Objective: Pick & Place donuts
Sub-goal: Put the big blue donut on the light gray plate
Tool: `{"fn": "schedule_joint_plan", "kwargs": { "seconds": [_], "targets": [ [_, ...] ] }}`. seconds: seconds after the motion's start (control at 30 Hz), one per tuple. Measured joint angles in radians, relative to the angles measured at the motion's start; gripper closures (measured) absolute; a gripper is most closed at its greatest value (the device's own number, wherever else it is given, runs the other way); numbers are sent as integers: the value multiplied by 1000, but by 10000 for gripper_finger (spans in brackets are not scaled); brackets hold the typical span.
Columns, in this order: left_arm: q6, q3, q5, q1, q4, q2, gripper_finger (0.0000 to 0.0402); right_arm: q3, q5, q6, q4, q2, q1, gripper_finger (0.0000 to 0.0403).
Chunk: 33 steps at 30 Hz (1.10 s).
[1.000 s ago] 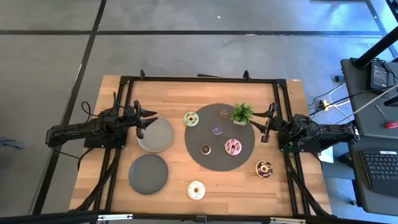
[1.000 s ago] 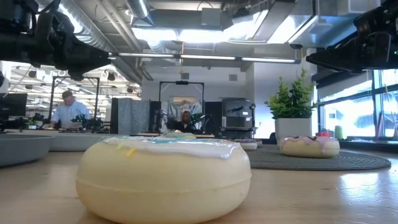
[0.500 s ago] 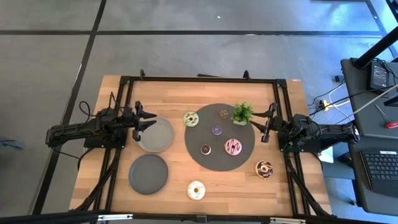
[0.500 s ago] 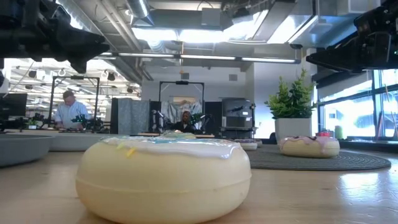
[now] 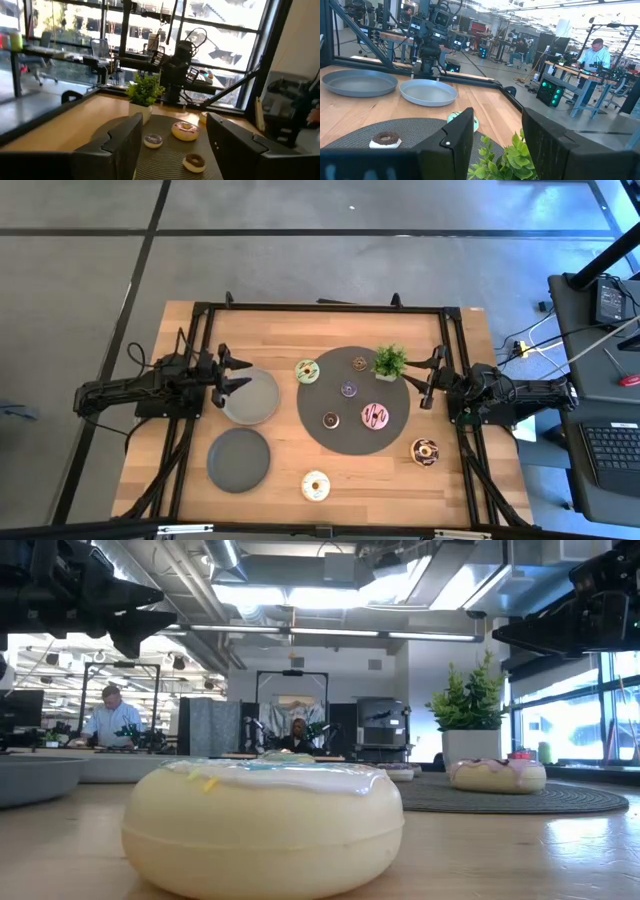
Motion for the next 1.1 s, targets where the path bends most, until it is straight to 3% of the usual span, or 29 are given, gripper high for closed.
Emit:
{"fn": "schedule_joint_plan", "kwargs": {
  "seconds": [0.2, 0.37, 0.53, 0.87, 1.1],
  "targets": [
    [-141, 2, -114, 0, 44, 25, 190, 0, 0, -5, 0, 0, 0, 234],
    [-245, 26, -179, 0, 25, 176, 198, 0, 0, -15, 0, 0, 0, 234],
    [-228, 149, -273, 1, -18, 465, 203, 0, 0, -84, 6, 0, 0, 234],
    [-154, 604, -338, 35, -243, 1149, 203, 0, -8, -133, 23, 0, 0, 234],
    [-145, 772, -222, 72, -261, 1506, 204, 0, -8, -132, 23, 0, 0, 234]
  ]
}}
